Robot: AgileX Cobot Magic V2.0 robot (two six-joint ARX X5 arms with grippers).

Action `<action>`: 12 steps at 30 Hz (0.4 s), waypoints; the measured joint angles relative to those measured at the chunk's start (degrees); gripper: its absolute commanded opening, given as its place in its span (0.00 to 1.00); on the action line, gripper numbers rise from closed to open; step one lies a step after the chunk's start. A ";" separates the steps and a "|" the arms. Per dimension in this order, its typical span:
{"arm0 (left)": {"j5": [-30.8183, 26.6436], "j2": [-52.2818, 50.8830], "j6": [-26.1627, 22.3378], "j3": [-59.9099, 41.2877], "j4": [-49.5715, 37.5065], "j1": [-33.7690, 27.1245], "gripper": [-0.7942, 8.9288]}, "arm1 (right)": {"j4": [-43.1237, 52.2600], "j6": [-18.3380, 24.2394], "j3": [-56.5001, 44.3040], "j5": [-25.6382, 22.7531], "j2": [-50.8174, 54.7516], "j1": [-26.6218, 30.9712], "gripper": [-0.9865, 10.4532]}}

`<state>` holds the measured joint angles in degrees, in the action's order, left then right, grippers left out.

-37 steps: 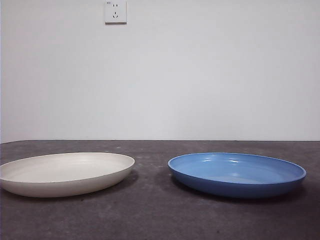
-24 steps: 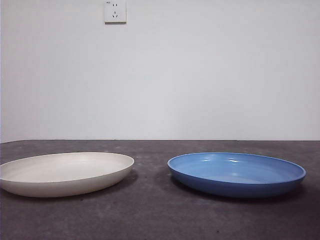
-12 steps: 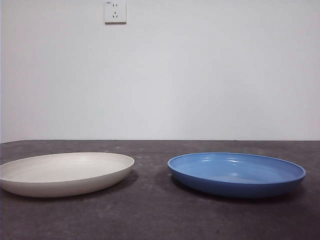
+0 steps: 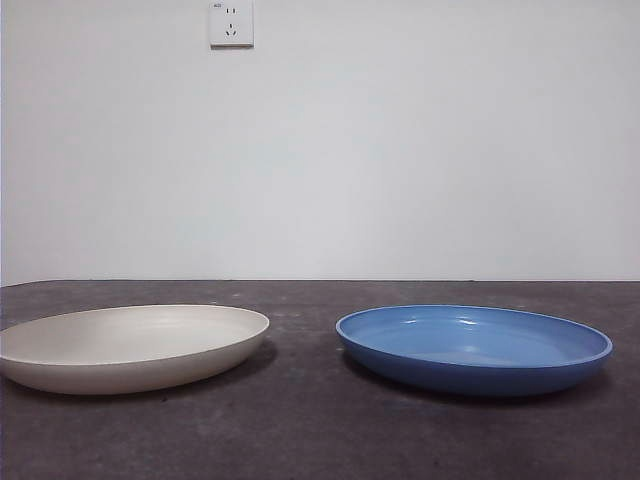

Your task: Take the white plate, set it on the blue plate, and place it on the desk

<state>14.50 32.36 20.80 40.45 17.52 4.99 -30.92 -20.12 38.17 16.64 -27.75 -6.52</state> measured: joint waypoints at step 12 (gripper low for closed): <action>6.51 7.30 -0.87 5.79 3.76 12.31 0.10 | -11.93 11.23 14.97 3.87 -8.39 -7.80 0.10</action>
<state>21.02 39.66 19.92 46.24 21.28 17.30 -42.85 -8.88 53.15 20.51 -36.14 -14.33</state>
